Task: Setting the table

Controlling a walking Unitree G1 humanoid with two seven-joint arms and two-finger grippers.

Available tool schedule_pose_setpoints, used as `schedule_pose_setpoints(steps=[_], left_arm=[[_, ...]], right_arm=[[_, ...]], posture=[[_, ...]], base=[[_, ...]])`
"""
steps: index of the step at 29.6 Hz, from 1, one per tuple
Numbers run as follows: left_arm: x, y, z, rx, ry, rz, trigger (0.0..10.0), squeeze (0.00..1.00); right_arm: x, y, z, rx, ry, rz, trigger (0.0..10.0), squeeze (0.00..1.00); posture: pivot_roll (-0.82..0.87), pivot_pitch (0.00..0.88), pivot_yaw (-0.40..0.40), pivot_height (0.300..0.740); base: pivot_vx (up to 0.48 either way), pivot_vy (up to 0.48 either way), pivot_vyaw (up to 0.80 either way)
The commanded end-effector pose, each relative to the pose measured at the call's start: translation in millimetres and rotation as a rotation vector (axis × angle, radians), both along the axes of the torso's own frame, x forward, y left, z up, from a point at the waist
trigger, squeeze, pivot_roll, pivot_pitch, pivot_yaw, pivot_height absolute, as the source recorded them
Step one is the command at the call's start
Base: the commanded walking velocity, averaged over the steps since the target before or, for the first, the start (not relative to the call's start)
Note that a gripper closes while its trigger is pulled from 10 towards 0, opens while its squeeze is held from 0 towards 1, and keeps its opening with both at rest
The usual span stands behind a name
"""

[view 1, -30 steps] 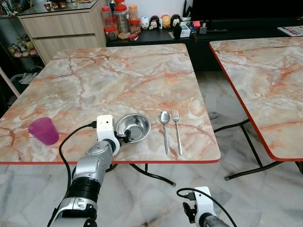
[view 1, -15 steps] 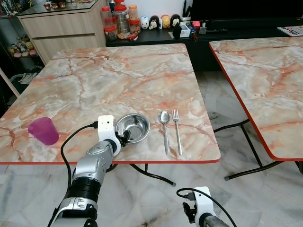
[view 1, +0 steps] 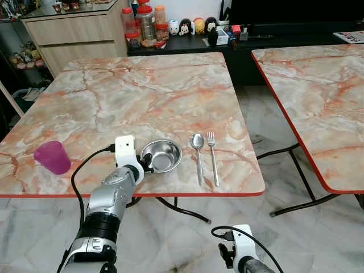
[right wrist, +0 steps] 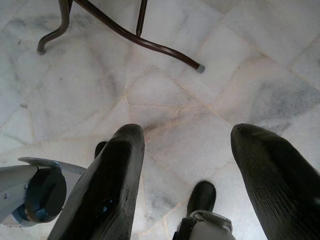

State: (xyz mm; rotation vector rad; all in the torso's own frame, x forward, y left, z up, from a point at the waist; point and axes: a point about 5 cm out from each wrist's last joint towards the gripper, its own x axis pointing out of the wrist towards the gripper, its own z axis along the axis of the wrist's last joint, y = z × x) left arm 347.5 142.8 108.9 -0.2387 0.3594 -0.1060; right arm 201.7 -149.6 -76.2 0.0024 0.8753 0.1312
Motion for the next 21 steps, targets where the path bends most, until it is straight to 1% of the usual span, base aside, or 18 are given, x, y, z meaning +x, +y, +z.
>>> schedule_pose_setpoints(steps=[1, 7, 13, 21], left_arm=[[1.6, 0.9, 5.7, 0.019, -0.012, -0.003, 0.0, 0.0], [0.4, 0.4, 4.5, 0.023, -0.006, -0.011, 0.0, 0.0], [-2.3, -1.6, 0.6, 0.04, 0.017, -0.044, 0.0, 0.0], [-3.0, 0.9, 0.9, 0.041, 0.012, -0.035, 0.0, 0.0]], right_arm=[[1.7, 2.2, 0.8, 0.008, -0.001, -0.006, 10.0, 0.0], [1.8, 2.3, 0.8, 0.009, -0.001, -0.009, 10.0, 0.0], [2.1, 2.7, 0.9, 0.01, 0.0, -0.007, 10.0, 0.0], [2.3, 2.8, 1.0, 0.009, 0.0, -0.006, 10.0, 0.0]], posture=[[0.03, 0.012, 0.055, 0.74], [0.03, 0.012, 0.055, 0.74], [0.03, 0.01, 0.056, 0.74], [0.03, 0.011, 0.054, 0.74]], base=[[0.0, 0.0, 0.0], [0.0, 0.0, 0.0], [0.0, 0.0, 0.0], [0.0, 0.0, 0.0]])
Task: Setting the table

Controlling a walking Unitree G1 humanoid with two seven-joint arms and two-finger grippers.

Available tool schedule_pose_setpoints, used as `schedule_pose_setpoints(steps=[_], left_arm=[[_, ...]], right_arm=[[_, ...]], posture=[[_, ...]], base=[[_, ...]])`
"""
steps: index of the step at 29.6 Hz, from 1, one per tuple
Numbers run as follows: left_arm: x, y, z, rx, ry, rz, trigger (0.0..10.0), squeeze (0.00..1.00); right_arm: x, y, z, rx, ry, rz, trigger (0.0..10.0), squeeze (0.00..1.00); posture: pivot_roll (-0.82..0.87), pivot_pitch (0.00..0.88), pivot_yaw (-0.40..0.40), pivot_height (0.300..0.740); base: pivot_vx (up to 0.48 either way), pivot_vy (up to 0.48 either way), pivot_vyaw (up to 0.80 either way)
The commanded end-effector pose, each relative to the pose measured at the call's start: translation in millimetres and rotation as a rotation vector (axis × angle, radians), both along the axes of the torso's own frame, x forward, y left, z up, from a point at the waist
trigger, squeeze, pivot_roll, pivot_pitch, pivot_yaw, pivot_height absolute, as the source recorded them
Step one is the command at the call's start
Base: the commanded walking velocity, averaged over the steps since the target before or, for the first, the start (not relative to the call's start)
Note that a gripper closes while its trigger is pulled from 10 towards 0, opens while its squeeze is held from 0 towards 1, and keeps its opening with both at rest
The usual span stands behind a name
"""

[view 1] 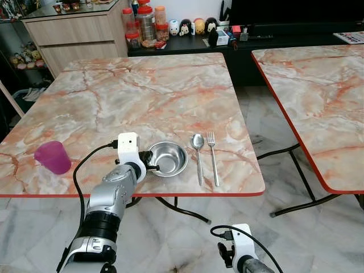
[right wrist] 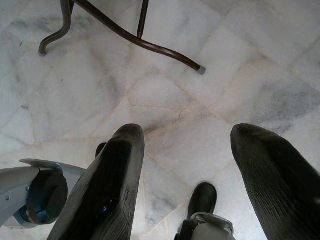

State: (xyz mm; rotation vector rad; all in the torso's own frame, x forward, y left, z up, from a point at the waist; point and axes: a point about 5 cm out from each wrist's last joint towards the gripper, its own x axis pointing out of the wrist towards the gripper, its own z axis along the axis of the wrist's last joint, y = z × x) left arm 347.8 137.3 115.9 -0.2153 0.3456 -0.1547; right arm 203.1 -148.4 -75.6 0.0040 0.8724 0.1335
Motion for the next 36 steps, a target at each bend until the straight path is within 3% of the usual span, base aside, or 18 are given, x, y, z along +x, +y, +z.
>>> schedule_pose_setpoints(steps=[1, 2, 11, 15, 16, 17, 18, 27, 36], left_arm=[[-3.4, 6.4, -6.0, 0.028, 0.031, 0.016, 0.0, 0.0], [-3.4, 6.4, -5.9, 0.028, 0.031, 0.016, 0.0, 0.0], [-0.7, 9.5, 7.0, -0.296, -0.098, 0.12, 0.0, 0.0], [-0.6, 8.7, 9.5, -0.348, -0.125, 0.134, 0.0, 0.0], [-0.3, 9.2, 10.8, -0.376, -0.144, 0.153, 6.1, 0.0], [-0.3, 9.3, 11.2, -0.384, -0.15, 0.159, 6.1, 0.0], [-0.2, 9.1, 12.0, -0.397, -0.158, 0.159, 10.0, 0.0], [1.4, 13.3, 15.8, -0.455, -0.194, 0.214, 10.0, 0.0], [3.6, 21.5, 30.6, -0.536, -0.32, 0.328, 10.0, 0.0]], right_arm=[[1.0, 1.6, 0.3, 0.006, 0.003, -0.007, 10.0, 0.0], [1.0, 1.6, 0.3, 0.006, 0.003, -0.007, 10.0, 0.0], [1.3, 0.8, 0.5, 0.004, 0.002, -0.005, 10.0, 0.0], [1.1, 0.1, 0.5, 0.003, 0.002, -0.005, 10.0, 0.0], [1.0, -0.6, 0.4, 0.001, 0.003, -0.005, 10.0, 0.0], [1.0, -0.8, 0.4, 0.001, 0.003, -0.005, 10.0, 0.0], [1.0, -1.1, 0.4, 0.0, 0.003, -0.005, 10.0, 0.0], [1.3, -2.5, 0.6, -0.004, 0.002, -0.003, 10.0, 0.0], [2.1, -3.9, 1.2, -0.003, -0.004, -0.007, 10.0, 0.0]], posture=[[0.03, 0.011, 0.054, 0.74], [0.03, 0.011, 0.054, 0.74], [0.03, 0.009, 0.048, 0.74], [0.03, 0.01, 0.046, 0.74], [0.03, 0.009, 0.043, 0.74], [0.03, 0.009, 0.043, 0.74], [0.03, 0.009, 0.042, 0.74], [0.03, 0.008, 0.038, 0.74], [0.02, 0.011, 0.034, 0.74]], base=[[0.0, 0.0, 0.0], [0.0, 0.0, 0.0], [0.0, 0.0, 0.0], [0.0, 0.0, 0.0], [0.0, 0.0, 0.0], [0.0, 0.0, 0.0], [0.0, 0.0, 0.0], [0.0, 0.0, 0.0], [0.0, 0.0, 0.0]])
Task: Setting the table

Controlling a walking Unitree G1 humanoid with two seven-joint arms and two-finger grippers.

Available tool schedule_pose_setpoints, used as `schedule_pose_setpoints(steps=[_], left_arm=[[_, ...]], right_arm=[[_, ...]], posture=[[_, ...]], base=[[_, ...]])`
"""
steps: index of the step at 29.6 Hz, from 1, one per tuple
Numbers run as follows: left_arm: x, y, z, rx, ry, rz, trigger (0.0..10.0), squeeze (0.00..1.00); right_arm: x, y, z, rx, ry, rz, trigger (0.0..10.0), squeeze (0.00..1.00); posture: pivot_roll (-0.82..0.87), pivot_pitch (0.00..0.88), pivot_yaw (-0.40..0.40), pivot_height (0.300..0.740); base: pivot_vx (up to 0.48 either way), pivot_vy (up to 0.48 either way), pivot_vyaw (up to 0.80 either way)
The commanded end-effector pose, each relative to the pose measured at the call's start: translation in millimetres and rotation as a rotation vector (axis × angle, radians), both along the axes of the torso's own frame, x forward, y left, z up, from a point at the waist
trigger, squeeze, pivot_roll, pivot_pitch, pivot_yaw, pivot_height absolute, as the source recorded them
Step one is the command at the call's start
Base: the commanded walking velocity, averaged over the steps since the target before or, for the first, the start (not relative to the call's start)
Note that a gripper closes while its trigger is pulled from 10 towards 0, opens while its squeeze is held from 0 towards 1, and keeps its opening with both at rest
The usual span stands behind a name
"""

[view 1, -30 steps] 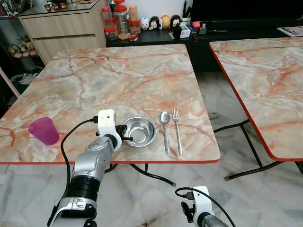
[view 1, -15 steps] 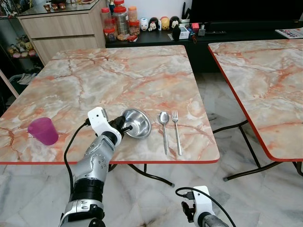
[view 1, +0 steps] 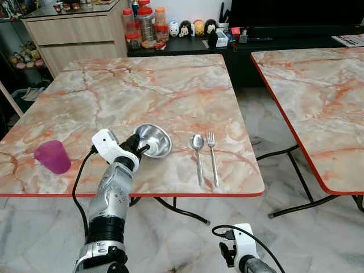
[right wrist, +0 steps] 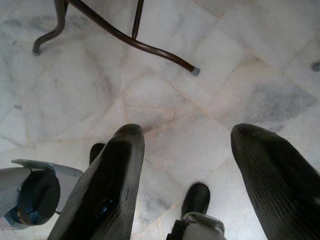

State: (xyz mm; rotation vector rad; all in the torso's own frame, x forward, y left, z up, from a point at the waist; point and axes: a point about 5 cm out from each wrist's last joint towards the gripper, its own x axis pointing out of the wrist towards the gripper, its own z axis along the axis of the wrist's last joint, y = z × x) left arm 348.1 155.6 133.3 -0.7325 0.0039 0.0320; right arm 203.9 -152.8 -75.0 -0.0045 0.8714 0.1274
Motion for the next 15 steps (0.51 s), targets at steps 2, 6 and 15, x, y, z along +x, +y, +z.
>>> schedule_pose_setpoints(steps=[2, 6, 15], left_arm=[[4.0, 2.3, 14.3, -0.033, -0.056, 0.043, 10.0, 0.0], [5.3, 0.2, 15.6, -0.045, -0.061, 0.05, 10.0, 0.0], [6.7, 2.0, 20.0, -0.035, -0.08, 0.067, 10.0, 0.0]], right_arm=[[1.5, 0.2, 0.8, 0.005, -0.005, -0.007, 10.0, 0.0], [1.5, -0.4, 0.9, -0.001, -0.006, -0.006, 10.0, 0.0], [0.0, -2.8, -0.2, -0.009, 0.007, -0.016, 10.0, 0.0]], posture=[[0.02, 0.011, 0.034, 0.74], [0.02, 0.013, 0.034, 0.74], [0.02, 0.013, 0.032, 0.74]], base=[[0.0, -0.159, 0.0], [0.0, -0.356, 0.0], [0.0, -0.385, 0.0]])
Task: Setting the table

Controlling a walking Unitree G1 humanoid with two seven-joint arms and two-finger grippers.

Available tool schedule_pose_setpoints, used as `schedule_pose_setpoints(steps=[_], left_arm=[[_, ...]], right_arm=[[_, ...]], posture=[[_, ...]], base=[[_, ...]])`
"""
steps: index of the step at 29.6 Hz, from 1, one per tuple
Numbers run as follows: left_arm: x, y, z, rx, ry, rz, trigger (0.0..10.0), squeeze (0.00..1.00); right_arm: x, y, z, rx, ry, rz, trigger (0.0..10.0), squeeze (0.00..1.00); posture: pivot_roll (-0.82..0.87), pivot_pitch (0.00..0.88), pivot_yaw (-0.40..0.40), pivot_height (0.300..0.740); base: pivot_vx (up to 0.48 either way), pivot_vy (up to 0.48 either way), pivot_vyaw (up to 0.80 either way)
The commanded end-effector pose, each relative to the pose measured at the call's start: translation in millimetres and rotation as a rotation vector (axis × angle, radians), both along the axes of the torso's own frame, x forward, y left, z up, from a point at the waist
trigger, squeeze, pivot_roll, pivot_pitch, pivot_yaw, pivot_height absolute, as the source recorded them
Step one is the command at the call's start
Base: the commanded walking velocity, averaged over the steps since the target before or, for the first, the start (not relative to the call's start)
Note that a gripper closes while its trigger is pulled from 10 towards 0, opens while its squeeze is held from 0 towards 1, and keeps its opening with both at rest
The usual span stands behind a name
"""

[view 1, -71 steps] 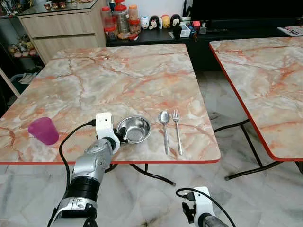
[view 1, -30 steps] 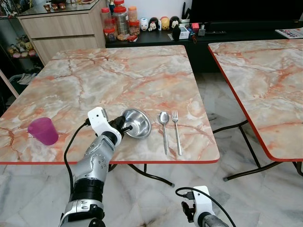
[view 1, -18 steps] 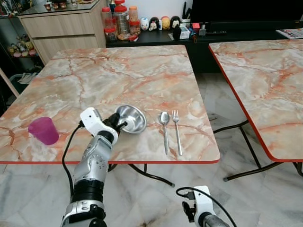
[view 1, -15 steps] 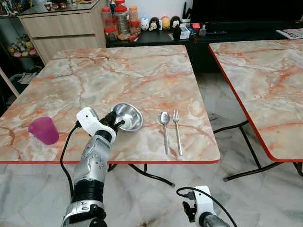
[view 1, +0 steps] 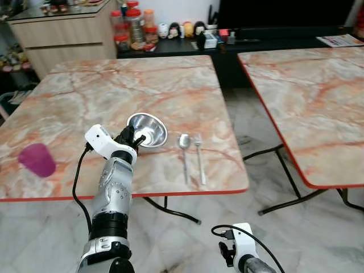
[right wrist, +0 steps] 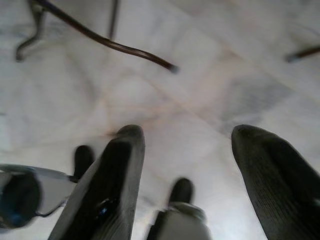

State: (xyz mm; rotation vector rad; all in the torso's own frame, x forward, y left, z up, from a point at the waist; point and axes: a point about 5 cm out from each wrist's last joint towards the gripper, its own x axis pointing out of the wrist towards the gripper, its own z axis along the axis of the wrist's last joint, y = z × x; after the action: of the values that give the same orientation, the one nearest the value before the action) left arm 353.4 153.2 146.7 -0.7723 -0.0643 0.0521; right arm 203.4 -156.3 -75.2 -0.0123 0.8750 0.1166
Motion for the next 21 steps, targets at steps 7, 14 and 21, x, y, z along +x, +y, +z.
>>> schedule_pose_setpoints(steps=[7, 14, 21], left_arm=[[1.7, 6.1, 8.3, 0.013, -0.026, 0.038, 10.0, 0.0], [1.8, 6.4, 9.1, 0.017, -0.03, 0.044, 10.0, 0.0], [1.8, 6.2, 10.3, 0.027, -0.032, 0.043, 10.0, 0.0]], right_arm=[[2.5, 1.8, 1.4, 0.009, -0.009, -0.005, 10.0, 0.0], [2.9, 1.7, 1.7, 0.013, -0.015, -0.011, 10.0, 0.0], [2.8, 1.8, 1.8, 0.0, -0.02, 0.005, 10.0, 0.0]], posture=[[0.02, 0.013, 0.032, 0.74], [0.02, 0.017, 0.033, 0.74], [0.01, 0.018, 0.036, 0.74]], base=[[0.0, -0.456, -0.11], [0.0, -0.47, 0.0], [0.0, -0.462, 0.0]])
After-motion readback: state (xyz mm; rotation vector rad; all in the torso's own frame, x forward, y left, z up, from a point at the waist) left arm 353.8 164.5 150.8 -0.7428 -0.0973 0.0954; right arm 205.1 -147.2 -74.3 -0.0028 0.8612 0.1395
